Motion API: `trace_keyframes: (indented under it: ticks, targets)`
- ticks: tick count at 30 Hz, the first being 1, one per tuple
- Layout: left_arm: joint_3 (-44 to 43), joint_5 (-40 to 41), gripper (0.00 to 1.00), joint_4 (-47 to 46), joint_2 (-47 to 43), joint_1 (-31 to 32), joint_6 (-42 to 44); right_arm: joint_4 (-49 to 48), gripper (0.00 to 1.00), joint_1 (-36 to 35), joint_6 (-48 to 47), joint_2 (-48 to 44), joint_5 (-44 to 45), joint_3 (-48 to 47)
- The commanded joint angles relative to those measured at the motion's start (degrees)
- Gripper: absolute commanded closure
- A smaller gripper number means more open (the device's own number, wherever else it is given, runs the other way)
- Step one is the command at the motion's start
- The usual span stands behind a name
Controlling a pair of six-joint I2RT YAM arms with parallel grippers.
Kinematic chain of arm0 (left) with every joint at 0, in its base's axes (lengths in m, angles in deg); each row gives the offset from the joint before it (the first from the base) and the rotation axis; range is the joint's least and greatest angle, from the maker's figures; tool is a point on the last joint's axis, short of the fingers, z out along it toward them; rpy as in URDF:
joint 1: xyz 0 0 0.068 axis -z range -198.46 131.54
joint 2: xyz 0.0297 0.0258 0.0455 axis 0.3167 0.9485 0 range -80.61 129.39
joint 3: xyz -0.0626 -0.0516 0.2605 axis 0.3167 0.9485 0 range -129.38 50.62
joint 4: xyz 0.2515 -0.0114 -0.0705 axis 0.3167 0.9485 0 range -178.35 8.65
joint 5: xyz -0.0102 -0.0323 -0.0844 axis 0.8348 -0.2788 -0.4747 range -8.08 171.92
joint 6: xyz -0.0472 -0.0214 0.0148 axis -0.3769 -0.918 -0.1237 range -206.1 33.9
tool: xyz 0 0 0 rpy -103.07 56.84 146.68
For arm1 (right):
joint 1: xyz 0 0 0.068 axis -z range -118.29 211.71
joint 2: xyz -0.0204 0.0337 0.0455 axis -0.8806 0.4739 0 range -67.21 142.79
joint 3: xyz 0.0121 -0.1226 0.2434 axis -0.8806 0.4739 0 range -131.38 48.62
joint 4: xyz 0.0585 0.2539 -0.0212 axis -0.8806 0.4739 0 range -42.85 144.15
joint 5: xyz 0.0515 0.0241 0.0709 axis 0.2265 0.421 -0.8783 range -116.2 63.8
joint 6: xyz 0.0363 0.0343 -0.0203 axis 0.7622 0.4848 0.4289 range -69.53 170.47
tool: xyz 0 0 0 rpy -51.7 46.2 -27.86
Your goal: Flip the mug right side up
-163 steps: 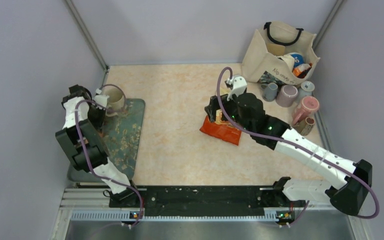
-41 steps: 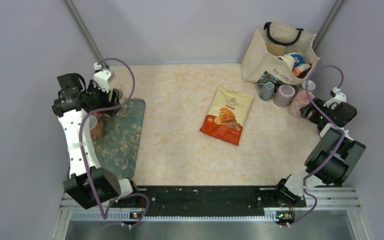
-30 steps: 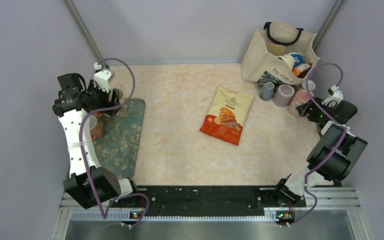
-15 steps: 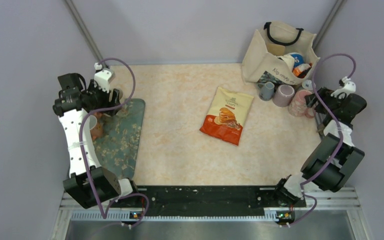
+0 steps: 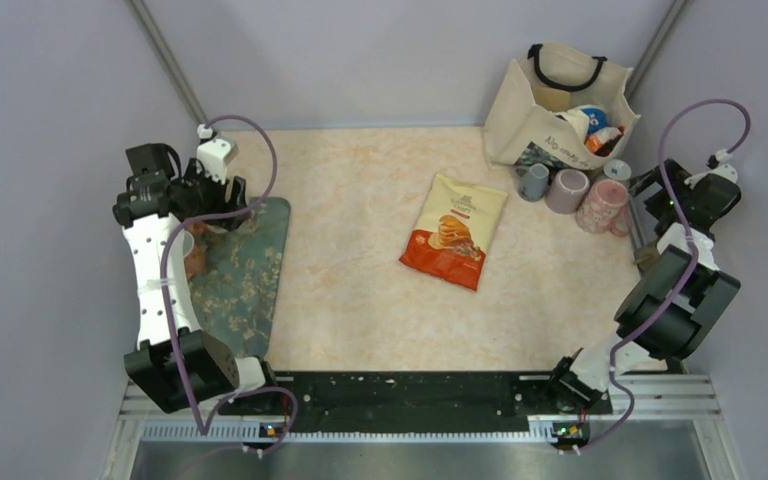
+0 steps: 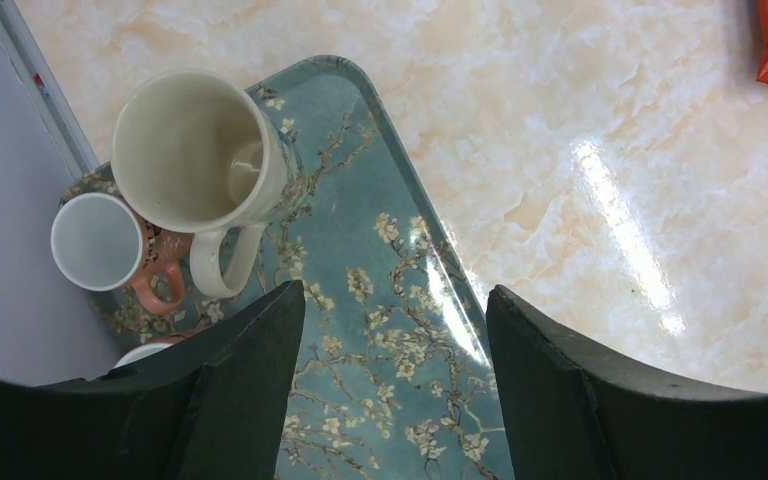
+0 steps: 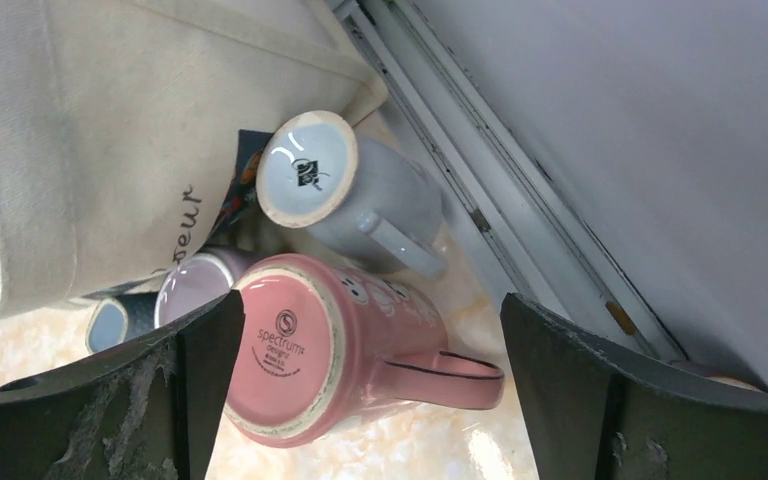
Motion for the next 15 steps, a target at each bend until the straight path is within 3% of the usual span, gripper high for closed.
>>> trace_keyframes:
  ticks: [1, 8, 15]
  targets:
    - [-1.3, 0.7, 0.28, -1.2, -1.7, 1.3, -0.6, -1.8, 0.01, 0.2, 7.3, 0.6, 3.5, 0.0]
    - [-1.3, 2.2, 0.28, -1.3, -2.1, 2.9, -1.3, -3.1, 0.01, 0.2, 6.0, 7.0, -7.4, -2.7]
    - [-1.2, 2.4, 0.28, -1.4, -2.9, 3.4, -1.7, -2.8, 0.01, 0.2, 3.5, 7.9, -11.4, -0.8]
